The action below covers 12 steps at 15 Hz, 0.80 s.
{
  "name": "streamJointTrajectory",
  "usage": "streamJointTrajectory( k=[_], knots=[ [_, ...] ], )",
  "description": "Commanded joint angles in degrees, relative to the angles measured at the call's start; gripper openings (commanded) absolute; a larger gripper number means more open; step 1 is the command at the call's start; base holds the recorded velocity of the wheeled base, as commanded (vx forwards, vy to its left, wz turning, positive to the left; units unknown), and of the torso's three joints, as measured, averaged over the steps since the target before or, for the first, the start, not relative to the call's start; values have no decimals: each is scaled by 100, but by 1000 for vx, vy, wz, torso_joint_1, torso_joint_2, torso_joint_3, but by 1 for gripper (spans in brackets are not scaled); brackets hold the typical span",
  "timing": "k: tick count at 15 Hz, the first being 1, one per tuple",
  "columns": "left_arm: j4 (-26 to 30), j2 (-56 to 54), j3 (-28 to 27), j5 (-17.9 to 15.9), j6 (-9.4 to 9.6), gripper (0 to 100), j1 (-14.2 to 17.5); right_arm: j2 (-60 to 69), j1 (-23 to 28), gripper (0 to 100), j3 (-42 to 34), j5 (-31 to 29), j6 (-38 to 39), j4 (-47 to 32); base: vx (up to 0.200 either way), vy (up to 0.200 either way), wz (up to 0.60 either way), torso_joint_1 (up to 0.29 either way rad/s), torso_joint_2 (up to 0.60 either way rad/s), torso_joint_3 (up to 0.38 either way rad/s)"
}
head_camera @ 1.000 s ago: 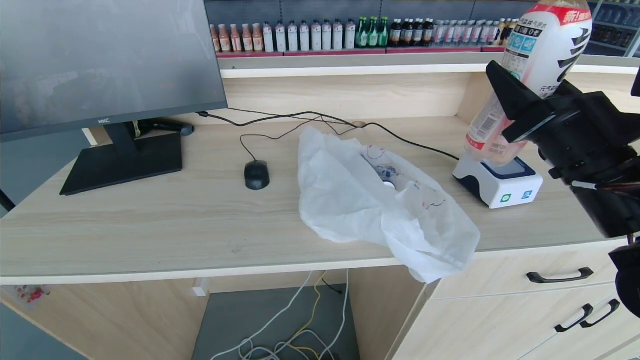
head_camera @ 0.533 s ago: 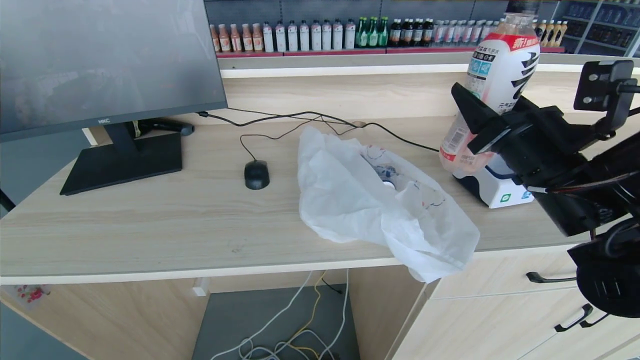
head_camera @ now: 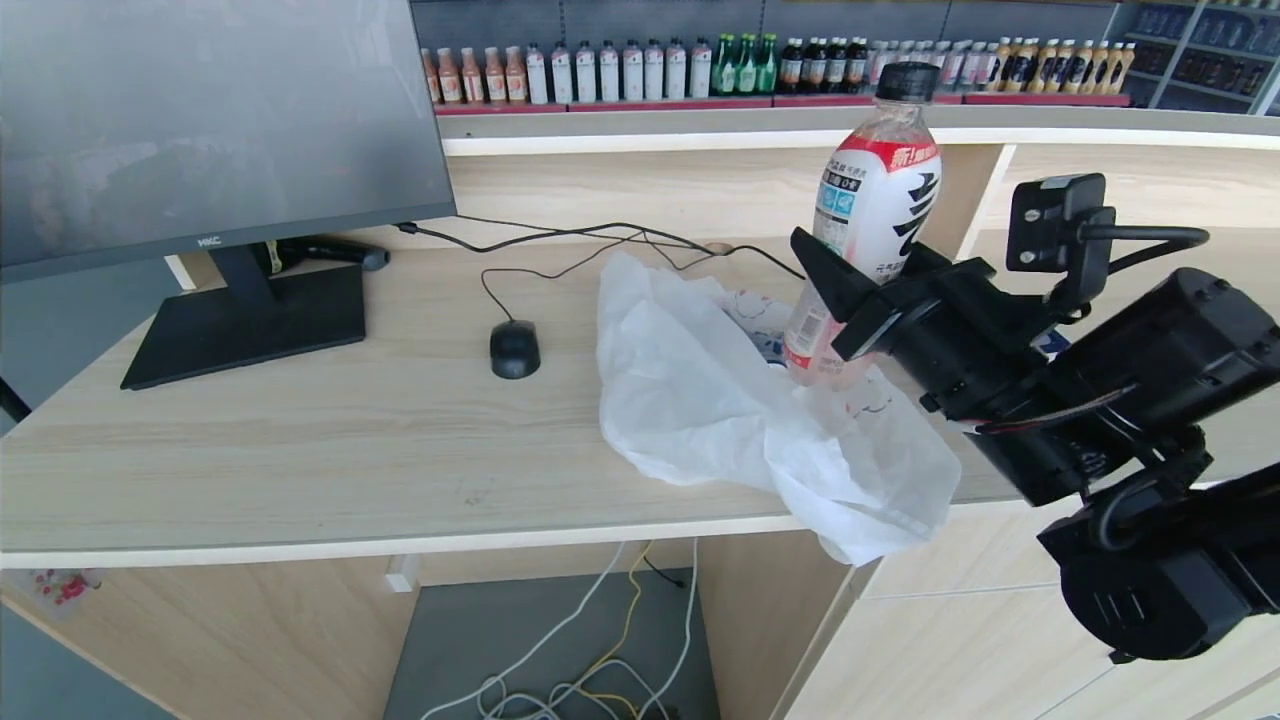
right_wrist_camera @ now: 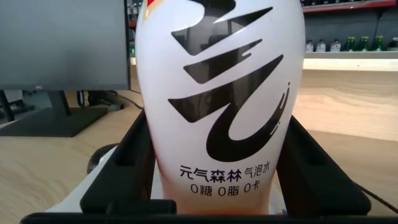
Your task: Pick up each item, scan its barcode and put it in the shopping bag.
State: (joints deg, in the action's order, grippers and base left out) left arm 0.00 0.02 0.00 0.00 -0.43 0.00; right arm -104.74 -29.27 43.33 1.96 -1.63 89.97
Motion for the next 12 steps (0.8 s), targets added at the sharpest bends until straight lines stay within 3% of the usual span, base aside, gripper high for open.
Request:
streamJointTrajectory(
  k=[1,12],
  knots=[
    [0,-2,0,0,-1,100,0,-152,-167,0,-254,-3,-4,3,0,0,0,0,0,0],
    [0,-2,0,0,-1,100,0,-240,158,0,-290,-12,-12,3,0,0,0,0,0,0]
  ],
)
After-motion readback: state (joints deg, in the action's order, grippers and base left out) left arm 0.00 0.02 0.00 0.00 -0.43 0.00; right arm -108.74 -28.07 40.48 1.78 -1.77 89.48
